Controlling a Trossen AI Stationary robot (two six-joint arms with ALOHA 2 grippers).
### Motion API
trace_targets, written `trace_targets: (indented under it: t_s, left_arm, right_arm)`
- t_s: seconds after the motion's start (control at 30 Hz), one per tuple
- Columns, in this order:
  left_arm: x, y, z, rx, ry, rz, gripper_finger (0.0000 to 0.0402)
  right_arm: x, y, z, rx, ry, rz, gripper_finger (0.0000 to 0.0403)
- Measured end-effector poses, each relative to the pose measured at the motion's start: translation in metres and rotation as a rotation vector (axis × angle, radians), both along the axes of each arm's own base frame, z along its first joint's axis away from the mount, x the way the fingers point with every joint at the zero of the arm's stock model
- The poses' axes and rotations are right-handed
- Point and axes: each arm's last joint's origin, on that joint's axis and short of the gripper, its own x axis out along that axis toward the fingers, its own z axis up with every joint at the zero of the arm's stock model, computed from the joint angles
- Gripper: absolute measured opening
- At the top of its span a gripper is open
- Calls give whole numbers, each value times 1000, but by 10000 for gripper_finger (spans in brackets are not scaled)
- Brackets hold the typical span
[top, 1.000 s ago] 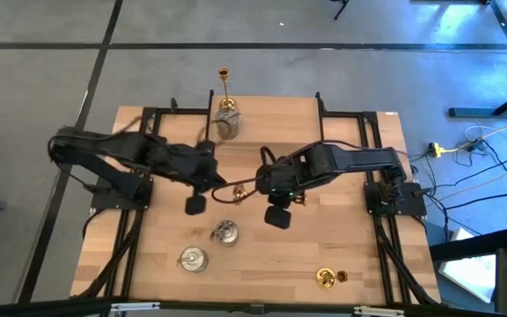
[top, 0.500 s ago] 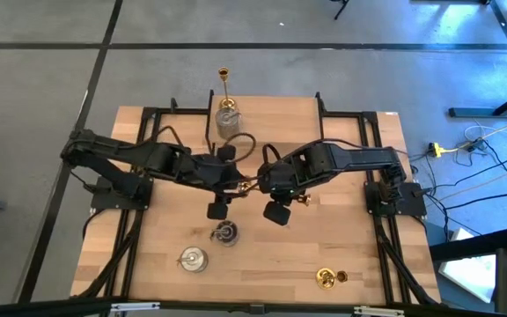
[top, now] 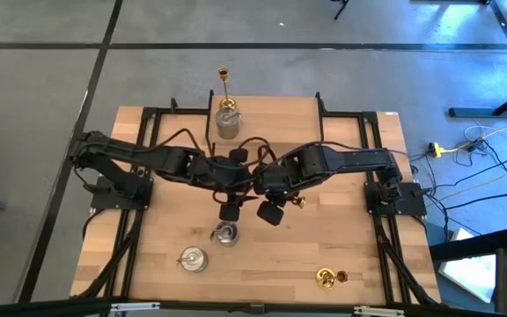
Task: Pick & Place candle stick holders
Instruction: Put the top gold candle holder on the shelf aligned with the other gold candle holder
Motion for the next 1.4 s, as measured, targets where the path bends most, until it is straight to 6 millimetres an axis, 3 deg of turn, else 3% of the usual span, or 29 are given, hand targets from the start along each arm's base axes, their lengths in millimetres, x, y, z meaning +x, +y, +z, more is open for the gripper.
trace_targets:
  t_s: [0.47,1.0,1.27,1.4]
  left_arm:
    - [3,2,-6,-71,51,-34,150]
    - [1,2,-9,-84,86,-39,7]
    - [0,2,-11,-60,108,-40,28]
    - [-12,6,-10,-27,153,-9,52]
  right_arm:
    - [3,2,1,17,-34,-16,9]
    - [3,2,1,18,-31,-12,9]
    - [3,2,0,25,-28,-10,9]
    - [-1,2,3,20,-21,-21,9]
